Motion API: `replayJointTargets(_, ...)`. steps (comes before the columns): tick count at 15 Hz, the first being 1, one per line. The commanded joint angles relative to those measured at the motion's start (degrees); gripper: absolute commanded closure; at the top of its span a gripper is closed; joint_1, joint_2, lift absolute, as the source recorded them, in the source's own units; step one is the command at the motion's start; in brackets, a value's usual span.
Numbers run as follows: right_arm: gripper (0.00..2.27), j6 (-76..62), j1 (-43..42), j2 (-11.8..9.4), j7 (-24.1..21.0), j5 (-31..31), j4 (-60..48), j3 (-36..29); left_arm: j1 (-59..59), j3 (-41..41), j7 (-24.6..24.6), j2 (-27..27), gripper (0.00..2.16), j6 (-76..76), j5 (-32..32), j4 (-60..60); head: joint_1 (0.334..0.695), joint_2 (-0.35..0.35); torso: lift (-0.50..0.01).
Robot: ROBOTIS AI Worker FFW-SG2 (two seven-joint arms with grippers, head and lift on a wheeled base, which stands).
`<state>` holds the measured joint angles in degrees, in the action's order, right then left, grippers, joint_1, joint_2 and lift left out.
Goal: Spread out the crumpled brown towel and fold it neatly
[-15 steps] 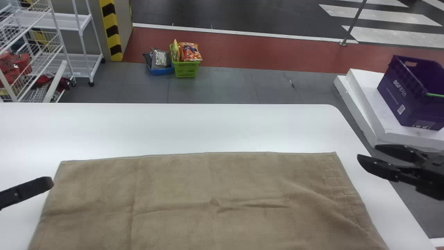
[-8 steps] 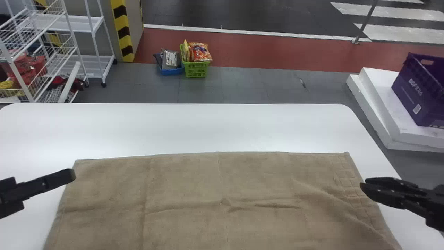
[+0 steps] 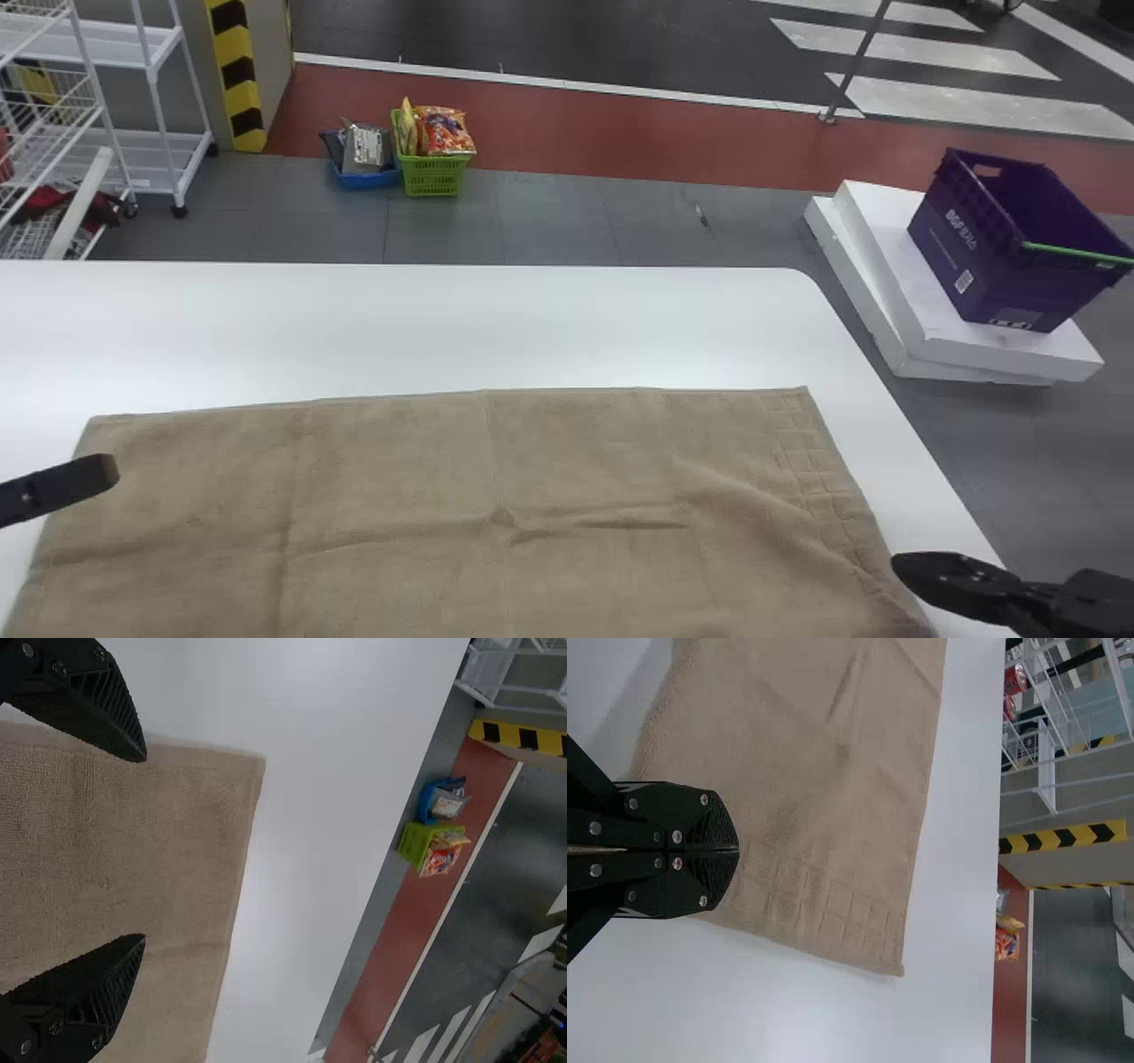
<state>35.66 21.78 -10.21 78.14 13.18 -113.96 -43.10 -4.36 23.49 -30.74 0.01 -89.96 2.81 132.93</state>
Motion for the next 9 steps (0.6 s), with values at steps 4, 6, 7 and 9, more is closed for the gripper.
replayJointTargets(4, 1.69, -0.02, -1.13, 0.11, 0.19, 1.67, 2.87, 5.48, -1.62, -0.28, 0.07, -0.16, 0.11, -0.07, -0.35, 0.32, 0.695, -0.214, -0.126)
replayJointTargets(6, 1.69, -0.02, -2.89, 0.02, 0.19, 2.90, 4.71, 7.15, -2.06, -0.02, -0.02, -0.16, 0.11, -0.07, -0.26, 0.49, 0.695, -0.197, -0.126)
replayJointTargets(7, 1.69, 0.34, -4.21, 0.02, 0.18, 3.34, 5.77, 7.50, -2.32, -0.02, -0.02, -0.16, 0.11, -0.07, -0.26, 0.58, 0.695, -0.178, -0.126)
replayJointTargets(9, 1.69, 0.86, -5.52, -0.24, -1.32, 4.22, 7.17, 8.38, -2.41, -0.02, -0.02, -0.16, 0.11, -0.07, -0.26, 0.58, 0.695, -0.169, -0.126)
